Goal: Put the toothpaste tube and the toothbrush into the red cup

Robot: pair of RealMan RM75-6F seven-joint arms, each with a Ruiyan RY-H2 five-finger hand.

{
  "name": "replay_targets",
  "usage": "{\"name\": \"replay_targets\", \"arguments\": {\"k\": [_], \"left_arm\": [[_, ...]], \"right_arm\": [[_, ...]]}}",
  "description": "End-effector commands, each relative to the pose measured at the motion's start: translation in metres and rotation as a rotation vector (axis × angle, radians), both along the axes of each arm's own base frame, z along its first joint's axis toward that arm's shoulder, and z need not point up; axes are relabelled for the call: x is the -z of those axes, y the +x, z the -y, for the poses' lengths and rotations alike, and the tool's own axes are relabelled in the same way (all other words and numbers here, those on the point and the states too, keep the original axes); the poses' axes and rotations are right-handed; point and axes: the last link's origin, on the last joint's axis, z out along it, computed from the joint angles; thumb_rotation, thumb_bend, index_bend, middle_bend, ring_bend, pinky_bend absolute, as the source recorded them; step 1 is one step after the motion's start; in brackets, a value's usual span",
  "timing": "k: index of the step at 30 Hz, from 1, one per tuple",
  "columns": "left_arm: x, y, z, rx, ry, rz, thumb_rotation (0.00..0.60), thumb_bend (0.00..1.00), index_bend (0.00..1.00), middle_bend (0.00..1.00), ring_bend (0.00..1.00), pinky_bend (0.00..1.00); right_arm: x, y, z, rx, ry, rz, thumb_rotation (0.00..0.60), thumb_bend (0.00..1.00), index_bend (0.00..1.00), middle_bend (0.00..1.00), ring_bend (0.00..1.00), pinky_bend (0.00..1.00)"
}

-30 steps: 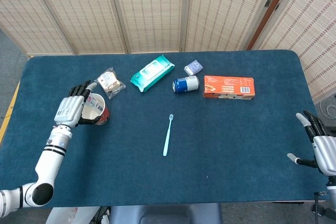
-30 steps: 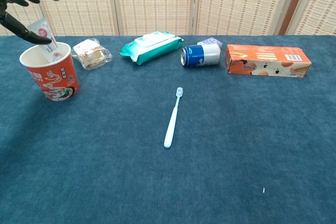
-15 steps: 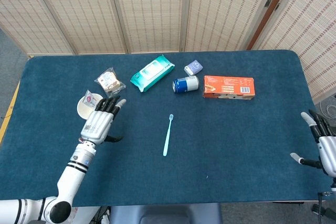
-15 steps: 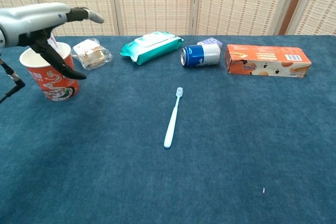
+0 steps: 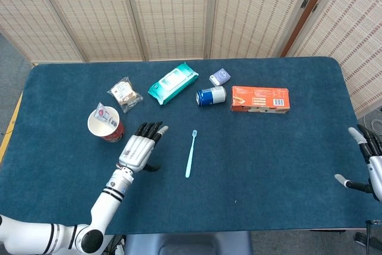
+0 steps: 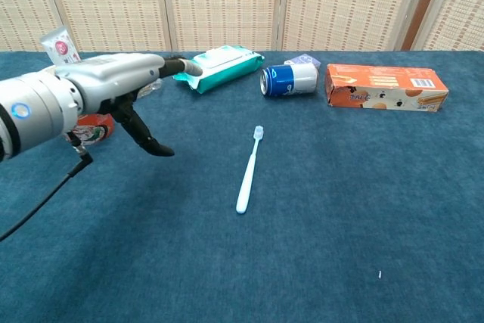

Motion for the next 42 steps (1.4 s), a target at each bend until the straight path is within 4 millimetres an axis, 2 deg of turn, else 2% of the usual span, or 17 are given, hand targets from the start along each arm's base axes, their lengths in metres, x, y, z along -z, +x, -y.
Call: {"name": "replay_targets", "arguments": {"k": [1,8,25,42], "left_arm": [[0.015,0.004,0.000,0.000,-0.020,-0.002,0.600,0.00,0.00,0.00,0.00,0.00],[0.035,0.015,-0.002,0.000,-0.046,0.030,0.600,0.00,0.00,0.00,0.00,0.00],[0.069,0.039,-0.018,-0.030,-0.037,0.047,0.600,0.00,0.00,0.00,0.00,0.00],[0.099,0.048,-0.021,-0.087,-0.004,0.133,0.600,0.00,0.00,0.00,0.00,0.00]], "right_arm": [[-0.002,-0.001,0.000,0.007,-0.004,0.004,0.600,0.00,0.05,0.04,0.00,0.25],[-0.007,-0.004,0.000,0.040,-0.005,0.012,0.600,0.00,0.05,0.04,0.00,0.25],[-0.011,-0.006,0.000,0.065,-0.003,0.024,0.600,0.00,0.05,0.04,0.00,0.25],[-0.016,-0.009,-0.001,0.081,-0.007,0.039,0.600,0.00,0.05,0.04,0.00,0.25]]}}
